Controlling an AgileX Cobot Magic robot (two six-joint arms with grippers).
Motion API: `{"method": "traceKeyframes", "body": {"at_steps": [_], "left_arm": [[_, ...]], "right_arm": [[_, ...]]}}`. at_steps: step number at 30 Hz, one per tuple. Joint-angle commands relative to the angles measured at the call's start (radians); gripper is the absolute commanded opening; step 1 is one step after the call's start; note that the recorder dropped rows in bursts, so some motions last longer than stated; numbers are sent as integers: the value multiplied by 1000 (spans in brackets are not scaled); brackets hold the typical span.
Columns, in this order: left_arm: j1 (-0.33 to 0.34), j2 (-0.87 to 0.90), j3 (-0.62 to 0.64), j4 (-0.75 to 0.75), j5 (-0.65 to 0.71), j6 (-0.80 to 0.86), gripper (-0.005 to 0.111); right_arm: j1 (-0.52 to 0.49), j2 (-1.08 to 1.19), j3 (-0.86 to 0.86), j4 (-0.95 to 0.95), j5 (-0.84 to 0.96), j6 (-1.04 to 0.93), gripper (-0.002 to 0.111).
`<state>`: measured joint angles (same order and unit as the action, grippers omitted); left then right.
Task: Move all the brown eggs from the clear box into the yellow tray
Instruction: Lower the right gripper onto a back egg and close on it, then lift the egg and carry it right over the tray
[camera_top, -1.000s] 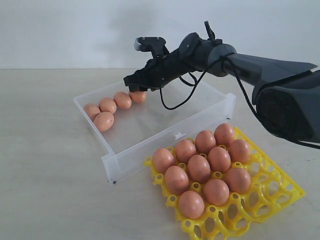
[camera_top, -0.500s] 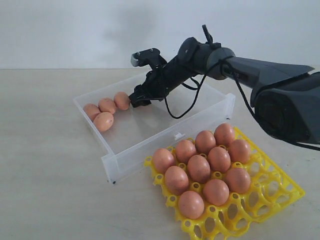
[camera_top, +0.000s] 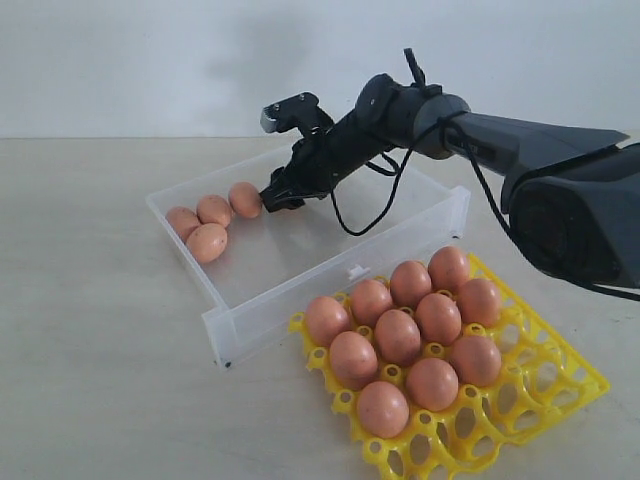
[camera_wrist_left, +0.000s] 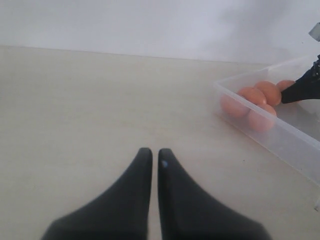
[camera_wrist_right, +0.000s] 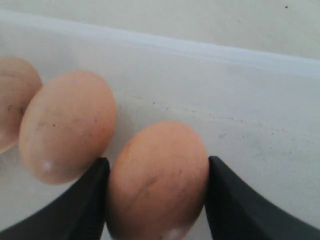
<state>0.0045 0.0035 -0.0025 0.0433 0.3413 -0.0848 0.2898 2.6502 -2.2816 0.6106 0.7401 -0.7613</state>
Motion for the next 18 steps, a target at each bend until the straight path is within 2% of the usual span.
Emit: {"method": "traceKeyframes", "body": {"at_steps": [1,7,12,14,16,18], "left_arm": [[3,-3,3,-3,-4,-1,4],[3,-3,3,-3,-4,-1,4],[3,-3,3,-3,-4,-1,4],[3,-3,3,-3,-4,-1,4],[3,-3,3,-3,-4,-1,4],[3,-3,3,-3,-4,-1,4]], "right_arm": [[-1,14,13,-34,29,10,0],[-10,-38,23,-43,76,132,0],[-74,-135,128,-37,45,225,0],[-105,-208,219,20,41,129,0],[-133,-293,343,147,22,-49,0],[-170,-405,533,438,-42,-249,0]]}}
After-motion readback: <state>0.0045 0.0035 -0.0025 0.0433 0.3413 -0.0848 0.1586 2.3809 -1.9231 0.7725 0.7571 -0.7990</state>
